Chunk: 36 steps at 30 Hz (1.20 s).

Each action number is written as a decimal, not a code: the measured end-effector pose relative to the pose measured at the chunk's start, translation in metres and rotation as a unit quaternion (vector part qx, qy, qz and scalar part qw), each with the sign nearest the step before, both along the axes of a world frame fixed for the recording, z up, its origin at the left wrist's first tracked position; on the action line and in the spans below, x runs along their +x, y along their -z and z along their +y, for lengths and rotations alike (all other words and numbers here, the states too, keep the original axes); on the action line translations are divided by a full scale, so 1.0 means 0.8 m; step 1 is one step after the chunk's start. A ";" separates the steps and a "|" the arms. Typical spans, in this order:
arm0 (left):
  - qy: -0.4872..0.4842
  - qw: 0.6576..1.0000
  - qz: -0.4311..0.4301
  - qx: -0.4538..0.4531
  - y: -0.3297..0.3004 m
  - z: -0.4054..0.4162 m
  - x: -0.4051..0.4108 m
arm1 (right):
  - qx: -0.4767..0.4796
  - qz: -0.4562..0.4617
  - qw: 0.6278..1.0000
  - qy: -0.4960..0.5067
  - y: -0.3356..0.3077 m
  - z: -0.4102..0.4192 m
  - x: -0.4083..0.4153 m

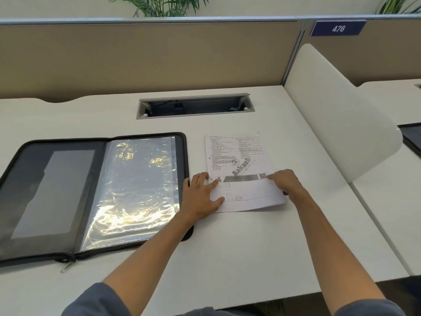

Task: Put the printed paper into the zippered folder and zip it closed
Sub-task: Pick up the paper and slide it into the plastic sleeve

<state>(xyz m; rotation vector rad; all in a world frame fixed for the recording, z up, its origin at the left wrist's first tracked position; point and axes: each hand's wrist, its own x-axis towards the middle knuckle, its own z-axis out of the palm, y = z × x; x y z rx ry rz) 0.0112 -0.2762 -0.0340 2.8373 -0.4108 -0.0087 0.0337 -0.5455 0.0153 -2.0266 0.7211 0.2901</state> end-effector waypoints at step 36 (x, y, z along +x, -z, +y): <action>-0.190 0.714 0.238 -0.631 -0.138 0.140 0.079 | 0.244 -0.184 0.948 -0.091 -0.071 0.141 0.026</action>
